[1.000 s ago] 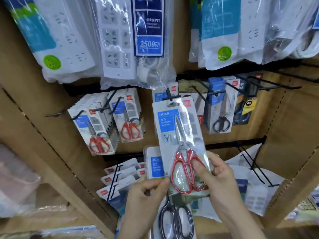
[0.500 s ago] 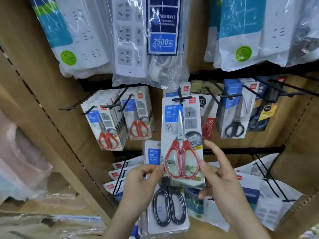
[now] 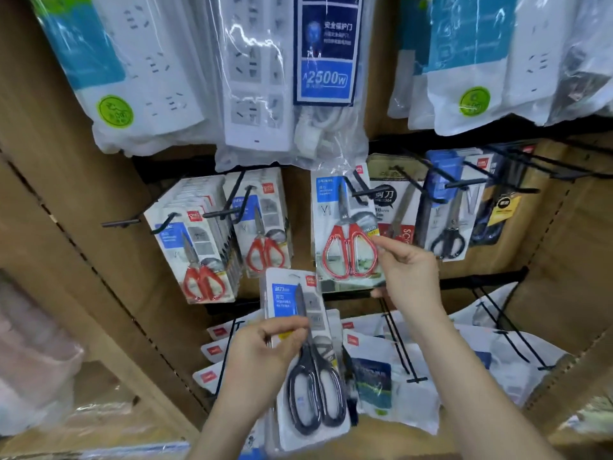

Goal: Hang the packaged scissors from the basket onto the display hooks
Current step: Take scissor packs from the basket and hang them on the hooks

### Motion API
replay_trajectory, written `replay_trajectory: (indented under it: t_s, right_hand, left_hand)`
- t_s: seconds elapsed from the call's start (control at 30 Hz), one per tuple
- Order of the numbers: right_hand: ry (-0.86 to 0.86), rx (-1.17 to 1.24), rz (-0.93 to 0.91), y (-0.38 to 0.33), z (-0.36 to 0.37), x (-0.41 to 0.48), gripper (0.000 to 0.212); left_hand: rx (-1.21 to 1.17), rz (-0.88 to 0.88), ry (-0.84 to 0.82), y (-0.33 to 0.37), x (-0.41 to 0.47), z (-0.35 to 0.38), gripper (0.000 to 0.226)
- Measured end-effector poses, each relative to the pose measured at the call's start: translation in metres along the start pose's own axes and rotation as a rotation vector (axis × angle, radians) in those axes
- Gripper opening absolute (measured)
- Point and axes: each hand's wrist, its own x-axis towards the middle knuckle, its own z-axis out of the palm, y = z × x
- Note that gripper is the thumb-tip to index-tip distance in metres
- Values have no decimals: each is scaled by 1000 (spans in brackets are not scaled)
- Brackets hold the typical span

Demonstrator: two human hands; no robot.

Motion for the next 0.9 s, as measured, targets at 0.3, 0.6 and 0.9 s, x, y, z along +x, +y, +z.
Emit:
replay_trajectory:
  t_s: [0.3,0.6,0.9]
  right_hand:
    - [-242,-244,239,32,11,-4,55]
    - [-392,-35,414,40,-6,-88,28]
    - [-253,134,260,38,-2,-115,24]
  left_hand:
    - [-5,64,-58,-28,-4,-23,43]
    - [-196,14,-138,-33,-3,-17,65]
    - [-488,-102,-207,-19,8,-3,58]
